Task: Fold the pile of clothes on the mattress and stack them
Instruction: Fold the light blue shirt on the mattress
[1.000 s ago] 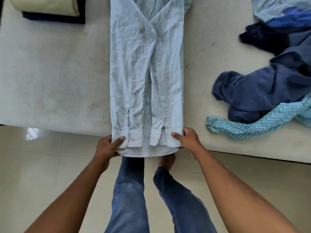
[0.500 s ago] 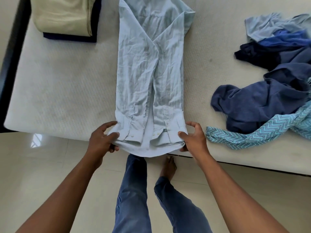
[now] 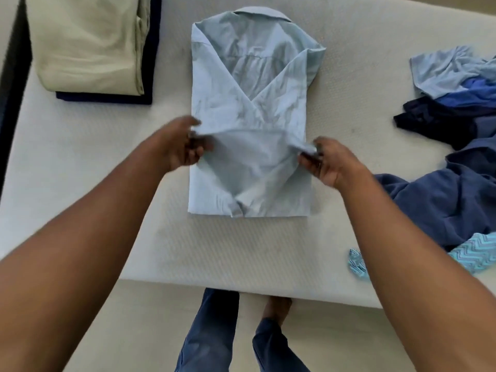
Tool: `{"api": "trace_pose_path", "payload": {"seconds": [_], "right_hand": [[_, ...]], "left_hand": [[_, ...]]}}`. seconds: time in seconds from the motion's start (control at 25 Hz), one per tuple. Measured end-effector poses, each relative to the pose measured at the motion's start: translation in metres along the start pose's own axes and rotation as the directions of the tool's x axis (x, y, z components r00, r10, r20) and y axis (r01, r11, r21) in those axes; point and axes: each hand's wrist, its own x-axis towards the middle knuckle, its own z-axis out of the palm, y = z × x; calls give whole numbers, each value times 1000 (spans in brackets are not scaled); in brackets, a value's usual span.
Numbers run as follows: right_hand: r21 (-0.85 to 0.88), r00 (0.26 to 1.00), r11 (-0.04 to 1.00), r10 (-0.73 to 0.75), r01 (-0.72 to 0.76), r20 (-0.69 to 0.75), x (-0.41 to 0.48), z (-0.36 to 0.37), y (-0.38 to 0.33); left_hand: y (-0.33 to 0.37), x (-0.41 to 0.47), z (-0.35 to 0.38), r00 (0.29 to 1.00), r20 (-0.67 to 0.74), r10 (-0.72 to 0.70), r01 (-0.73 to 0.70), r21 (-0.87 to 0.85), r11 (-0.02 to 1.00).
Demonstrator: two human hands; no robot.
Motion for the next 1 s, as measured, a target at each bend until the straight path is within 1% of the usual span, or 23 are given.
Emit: {"api": "trace_pose_path", "payload": {"seconds": [0.08,0.12,0.16,0.2,0.24,0.28,0.32,0.36,0.4,0.44,0.48,0.52,0.56,0.6,0.64,0.72,0.76,0.8,0.84,0.88,0.92,0.96,1.0], "right_hand": [[208,999,977,-37,36,2,37,20,-22],[280,996,956,-81,84,-20,51,27,-27],[289,987,944,-140,157,-79,60,31,-29],[233,963,941,-209,246,-173,61,34,-27],[131,921,936,-284,326,-267,57,35,-21],[11,875,925,-356,380,-329,52,35,-11],[-111,839,911,-410,398,-358,46,34,1],[-214,821,895,-446,393,-358,41,33,15],[-304,813,869,-481,391,-328,35,34,28],[-403,797,812,-544,422,-263,32,35,38],[-532,753,692,-642,489,-144,30,38,46],[-656,679,503,-734,563,19,32,42,49],[-730,602,288,-771,620,207,38,46,48],[-752,551,97,-741,652,383,47,53,43],[-742,537,-43,-661,669,523,57,61,36],[-670,528,-230,-460,706,714,71,77,19],[-633,514,-280,-395,722,761,76,83,13],[-619,509,-282,-376,733,774,79,85,7],[-631,512,-252,-407,733,757,79,87,2],[-665,512,-193,-497,722,700,77,88,0],[-717,527,-93,-614,691,588,75,87,1],[-767,577,67,-701,638,419,77,85,6],[-786,668,264,-705,559,238,74,84,11]], "left_hand": [[32,34,-4,998,26,48,-41,-230,972],[40,48,-6,995,-25,93,-96,-331,939],[43,59,-8,981,-133,142,-181,-356,917],[39,63,-9,944,-269,193,-272,-295,916],[29,64,-9,885,-390,254,-347,-190,918],[15,62,-9,830,-456,321,-397,-78,915],[-2,58,-9,803,-454,386,-425,17,905],[-19,52,-9,788,-410,460,-450,127,884],[-34,46,-9,758,-339,557,-486,276,829],[-44,43,-9,708,-235,666,-531,444,721],[-48,45,-9,641,-102,761,-583,580,568],[-46,51,-9,577,40,816,-625,664,410],[-39,61,-10,549,178,817,-642,715,276],[-29,71,-11,578,294,761,-632,752,188],[-18,80,-14,634,375,676,-600,790,125],[4,94,-19,736,439,515,-525,851,24],[12,96,-20,763,452,462,-506,863,-8],[19,96,-19,783,456,423,-497,867,-15],[25,96,-14,801,458,385,-495,869,-4],[30,97,-8,820,462,338,-494,870,9],[33,97,-1,836,466,290,-490,872,12],[34,98,4,841,476,258,-492,871,-3],[34,99,7,832,497,248,-512,859,-2]]}}
